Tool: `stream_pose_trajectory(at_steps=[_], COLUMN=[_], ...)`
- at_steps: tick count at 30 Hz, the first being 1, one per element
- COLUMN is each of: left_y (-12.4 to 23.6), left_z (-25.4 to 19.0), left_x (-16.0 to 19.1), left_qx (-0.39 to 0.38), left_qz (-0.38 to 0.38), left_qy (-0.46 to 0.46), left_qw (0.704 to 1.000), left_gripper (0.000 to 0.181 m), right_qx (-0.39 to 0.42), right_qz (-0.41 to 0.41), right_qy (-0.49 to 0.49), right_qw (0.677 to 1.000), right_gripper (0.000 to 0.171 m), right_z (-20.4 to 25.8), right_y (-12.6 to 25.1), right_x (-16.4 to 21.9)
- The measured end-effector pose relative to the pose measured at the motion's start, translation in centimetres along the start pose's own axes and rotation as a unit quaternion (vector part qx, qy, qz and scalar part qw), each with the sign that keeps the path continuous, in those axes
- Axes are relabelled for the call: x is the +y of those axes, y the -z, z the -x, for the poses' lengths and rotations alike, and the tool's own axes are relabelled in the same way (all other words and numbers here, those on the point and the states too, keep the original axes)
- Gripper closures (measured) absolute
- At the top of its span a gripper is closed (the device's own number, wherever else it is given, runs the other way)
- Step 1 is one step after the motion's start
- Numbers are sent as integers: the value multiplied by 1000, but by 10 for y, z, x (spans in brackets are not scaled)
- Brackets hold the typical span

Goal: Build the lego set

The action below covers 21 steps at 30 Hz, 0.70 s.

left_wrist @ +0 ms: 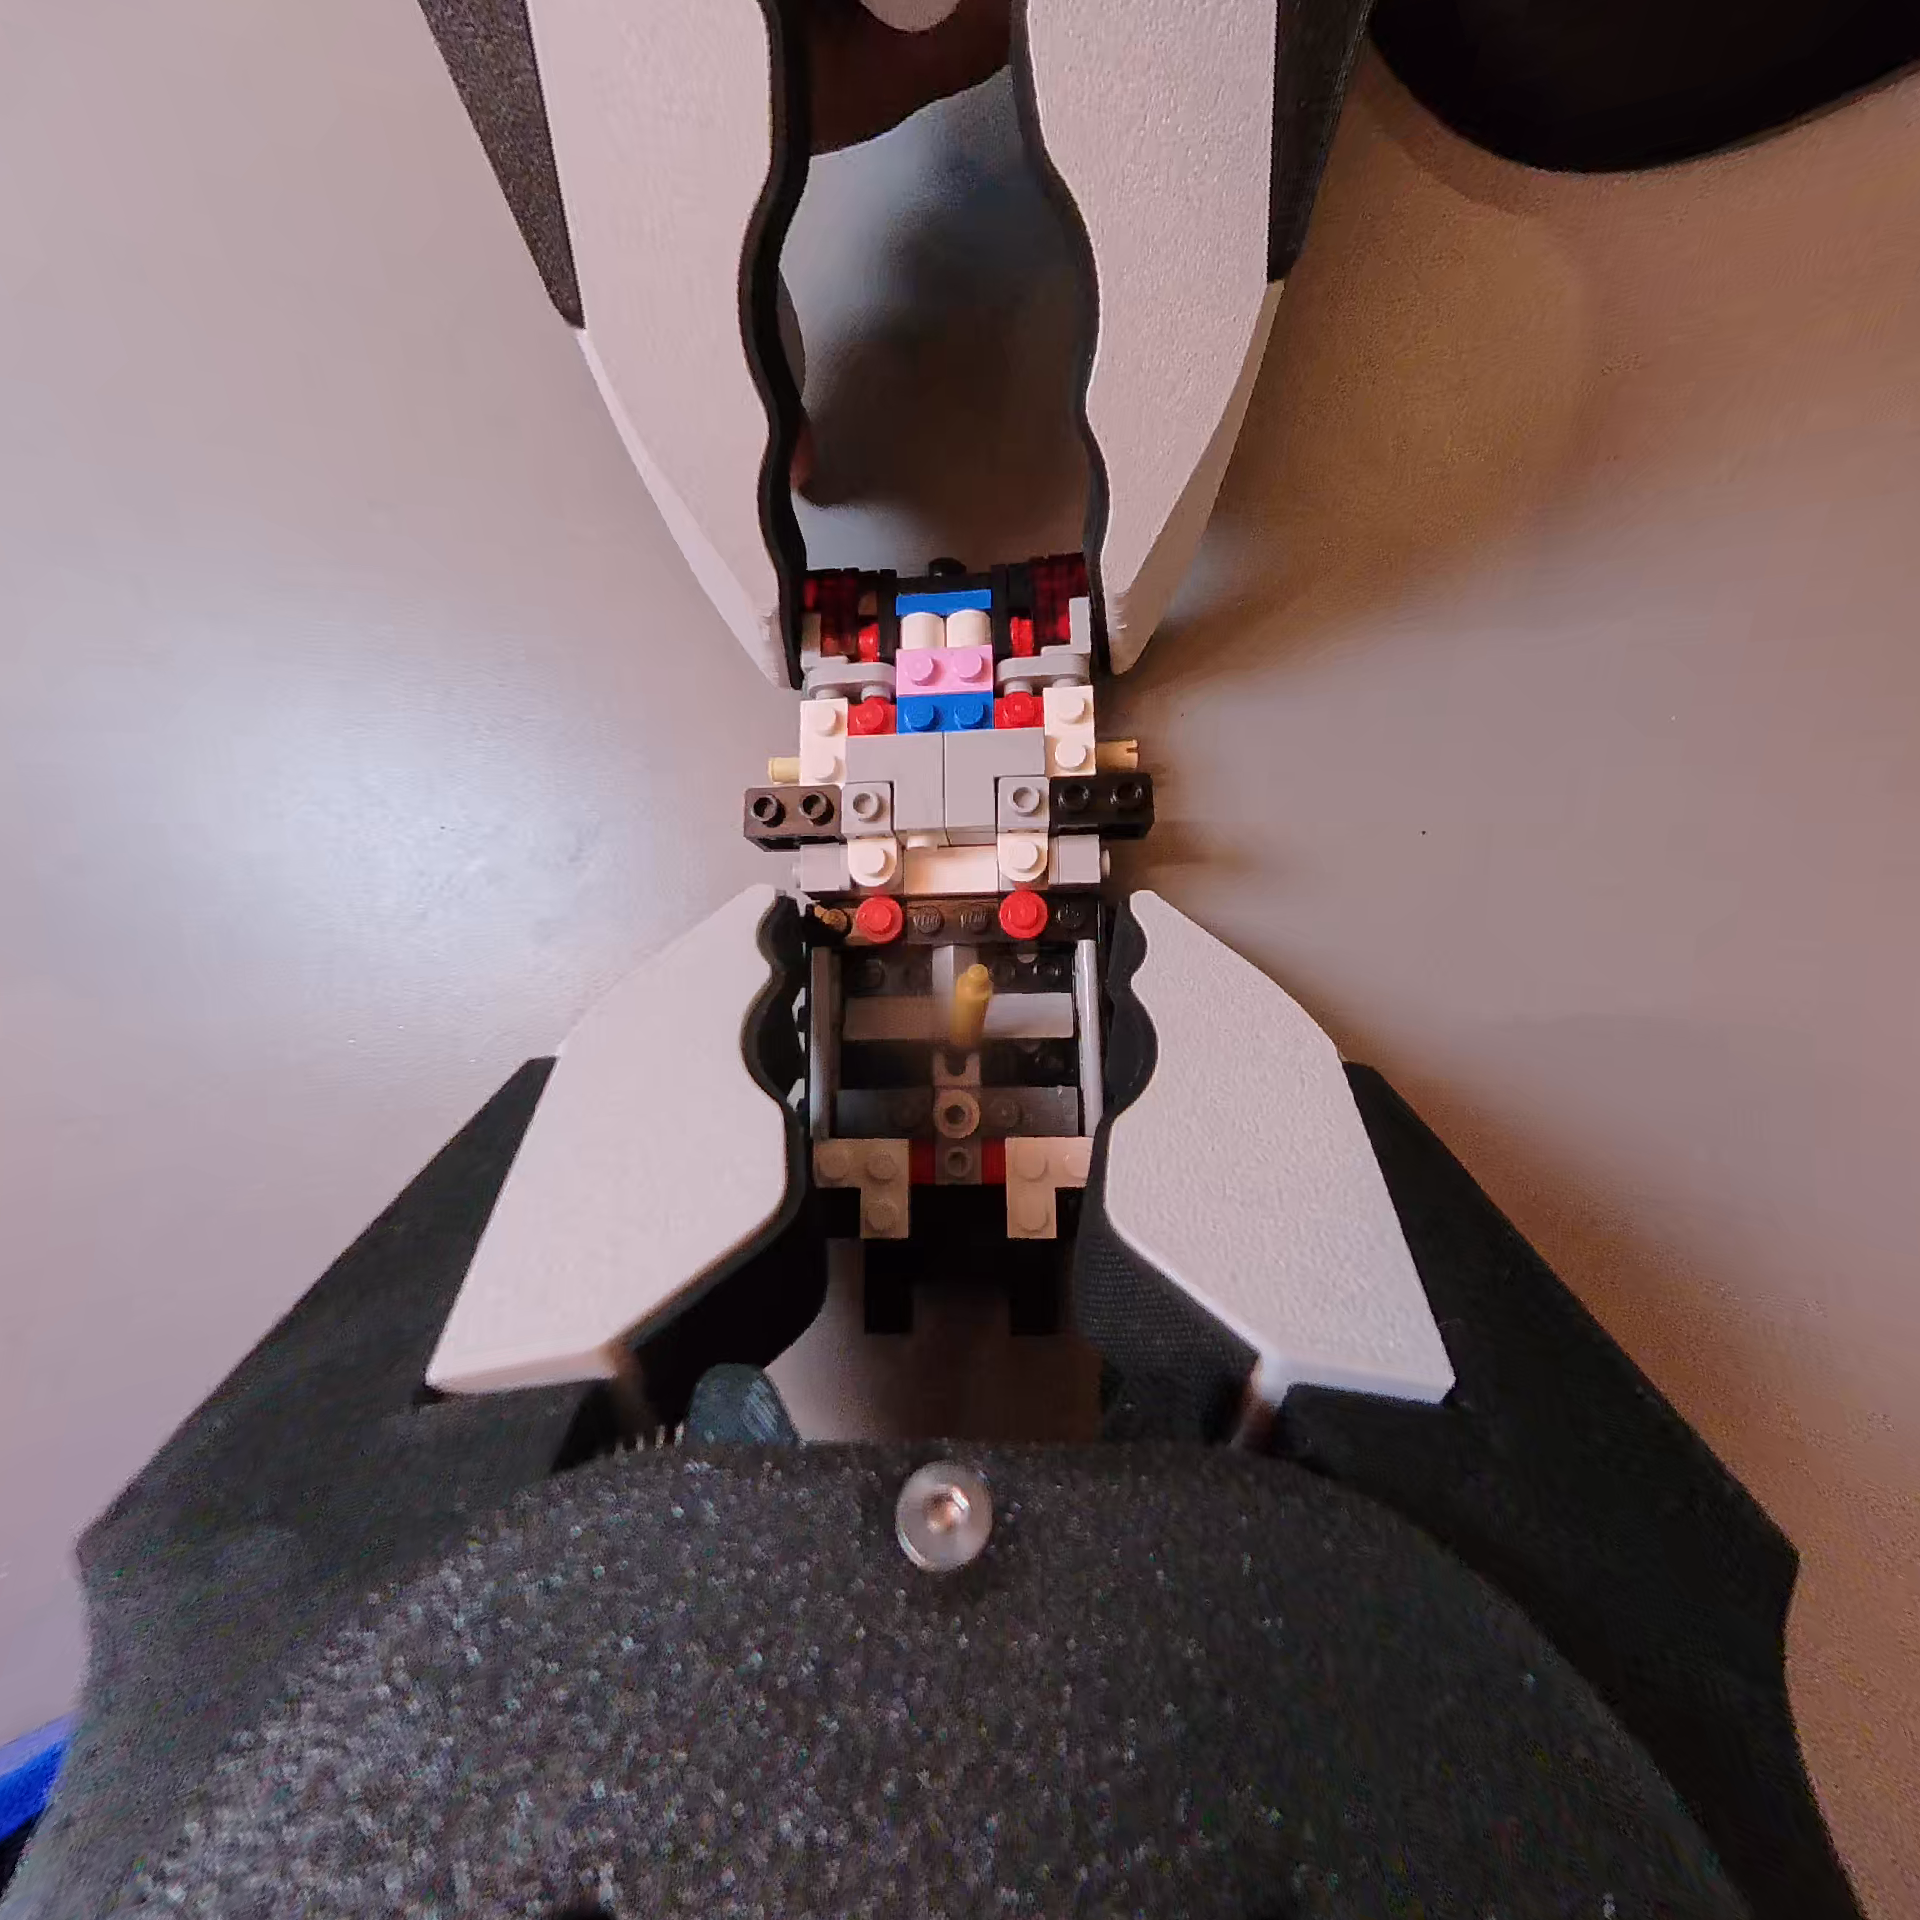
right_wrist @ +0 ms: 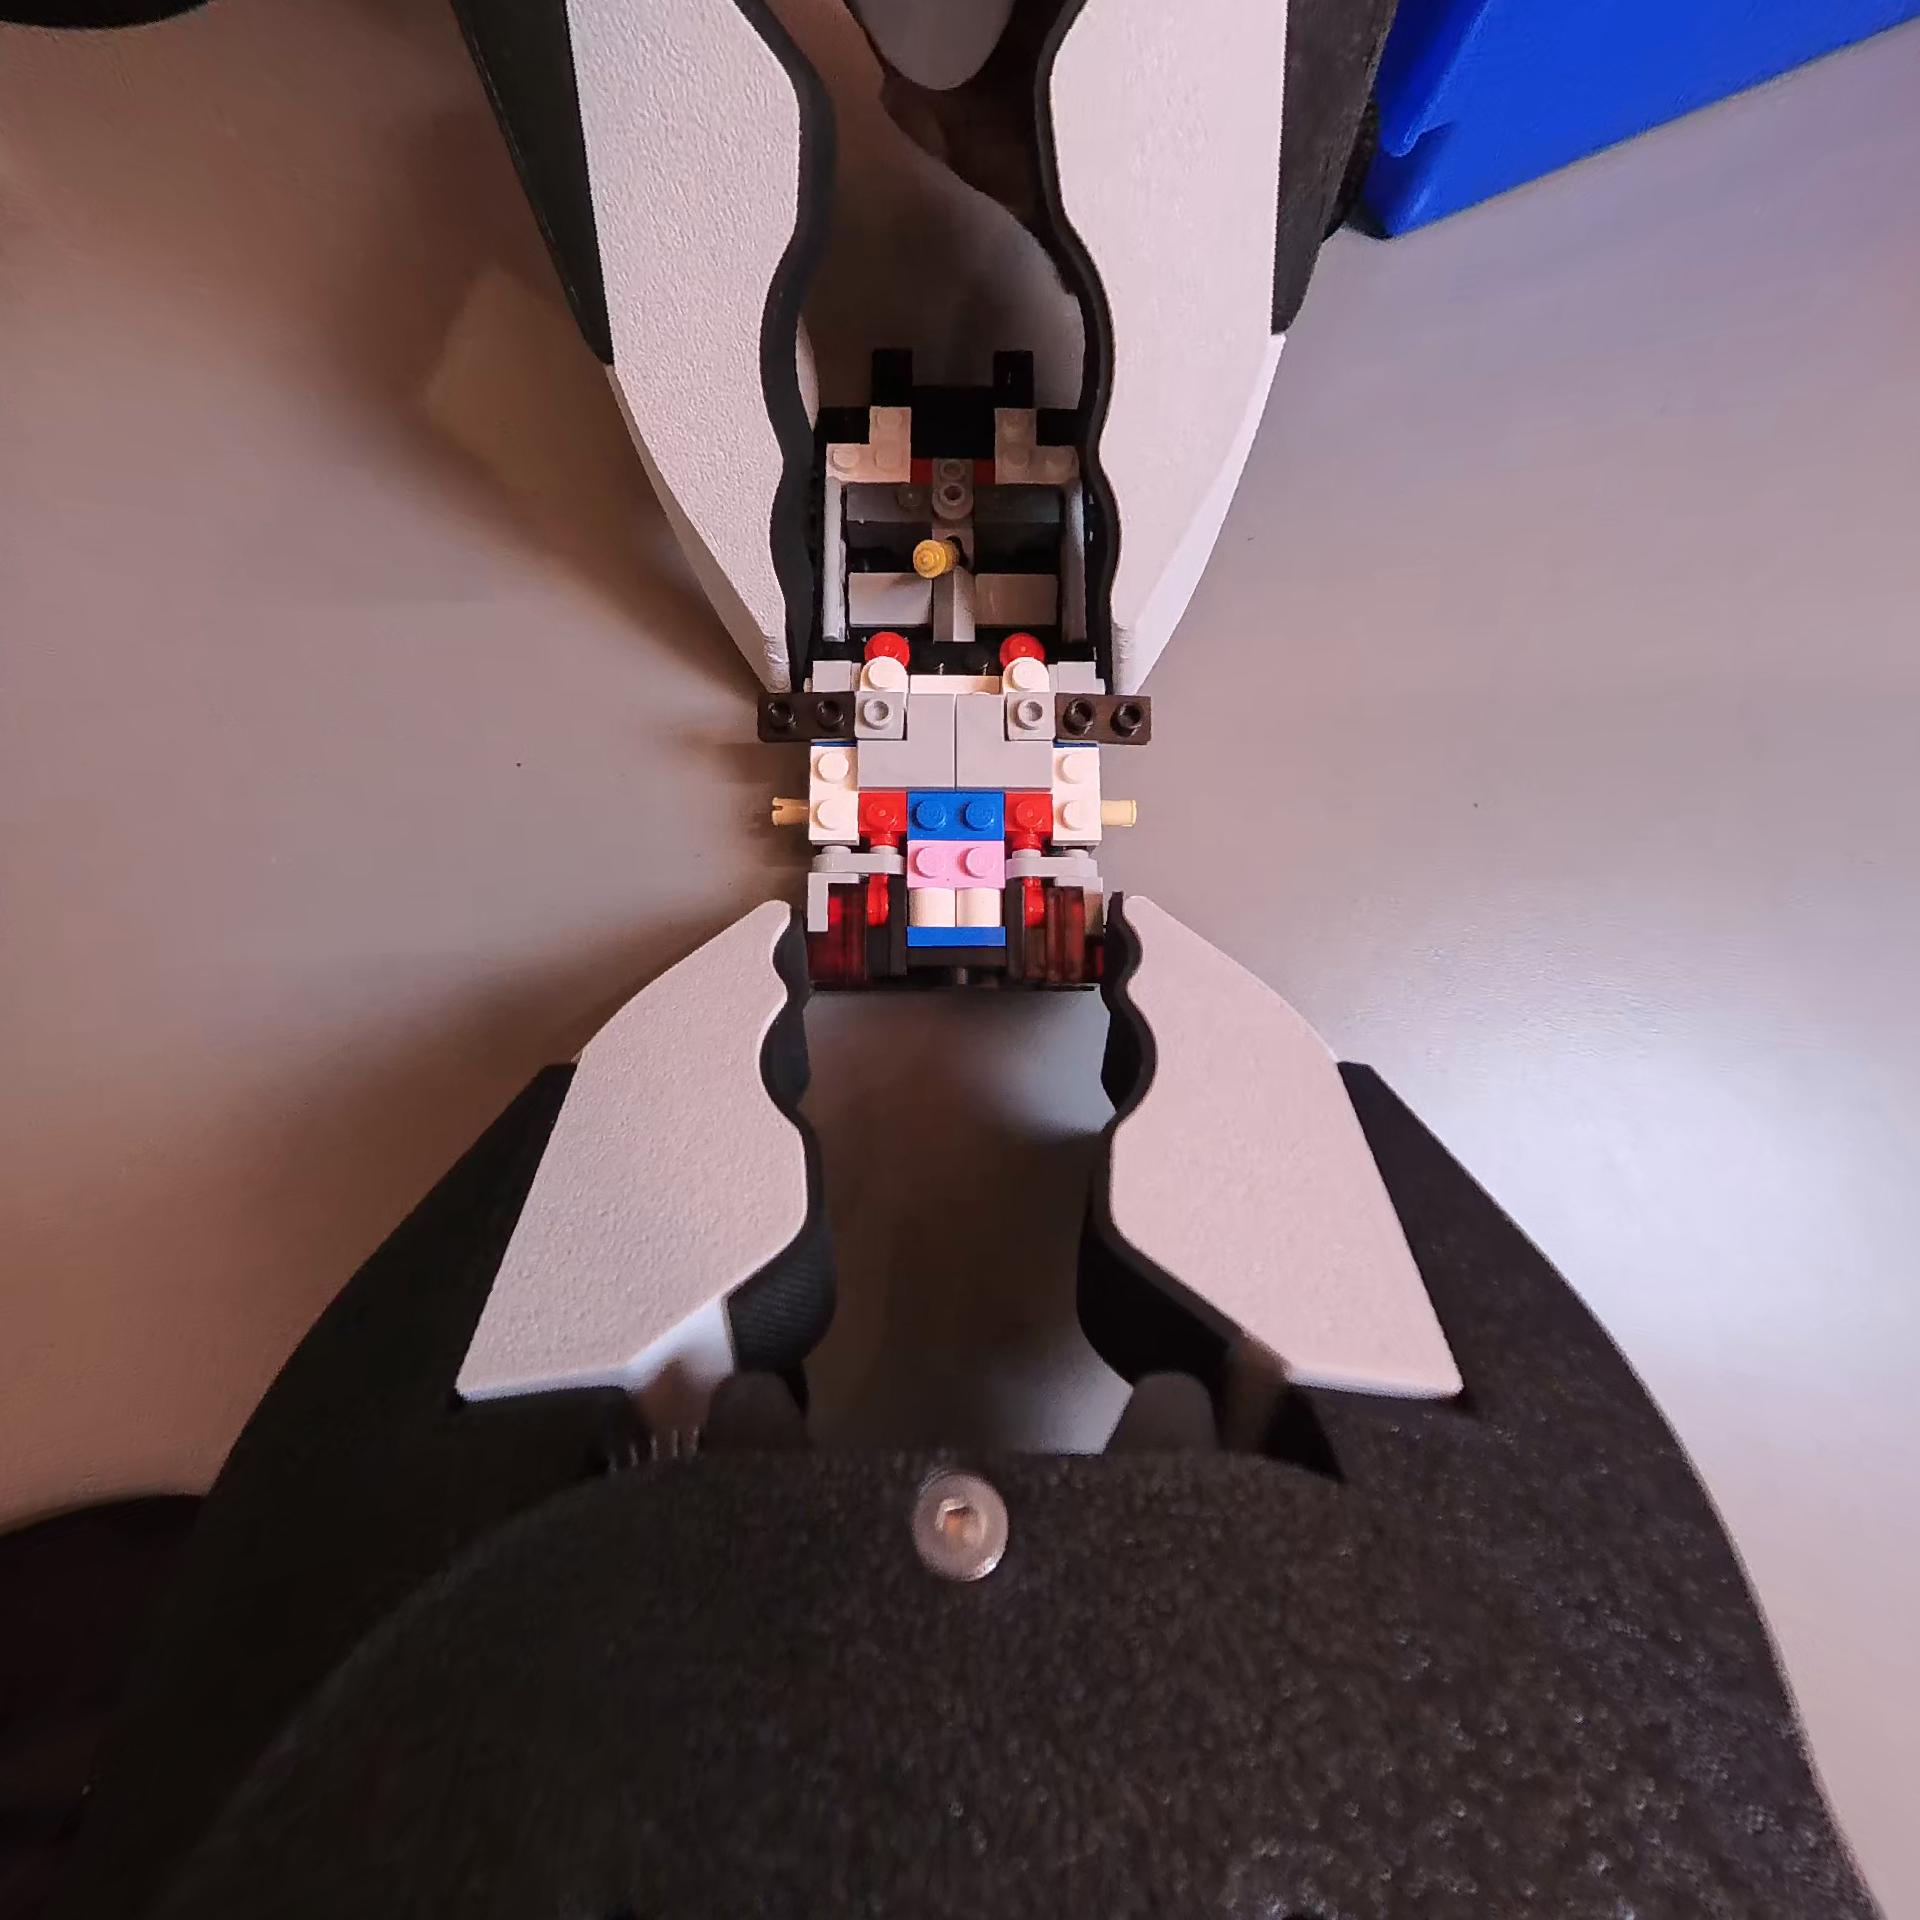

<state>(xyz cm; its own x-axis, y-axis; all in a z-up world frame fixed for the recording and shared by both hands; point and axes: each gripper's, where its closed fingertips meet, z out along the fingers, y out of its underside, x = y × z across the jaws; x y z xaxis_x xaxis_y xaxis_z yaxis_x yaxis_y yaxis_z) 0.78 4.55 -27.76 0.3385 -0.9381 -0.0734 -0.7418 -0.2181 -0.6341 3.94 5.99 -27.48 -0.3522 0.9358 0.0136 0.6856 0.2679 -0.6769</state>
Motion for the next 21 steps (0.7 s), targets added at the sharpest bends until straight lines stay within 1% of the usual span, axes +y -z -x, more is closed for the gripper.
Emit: stream_pose_trajectory(at_steps=[11,21], left_y=[0,-1], left_z=[0,-1], left_x=[0,-1], left_qx=[-3,-1], left_qz=[-11,-15], left_qy=[8,7], left_qw=[1000,1000], left_gripper=[125,125], right_qx=[11,1], right_qz=[0,-4], right_qy=[-7,-6], right_qw=[1000,1000], right_gripper=[117,117], right_z=[1,2], right_y=[0,1], right_x=[1,1])
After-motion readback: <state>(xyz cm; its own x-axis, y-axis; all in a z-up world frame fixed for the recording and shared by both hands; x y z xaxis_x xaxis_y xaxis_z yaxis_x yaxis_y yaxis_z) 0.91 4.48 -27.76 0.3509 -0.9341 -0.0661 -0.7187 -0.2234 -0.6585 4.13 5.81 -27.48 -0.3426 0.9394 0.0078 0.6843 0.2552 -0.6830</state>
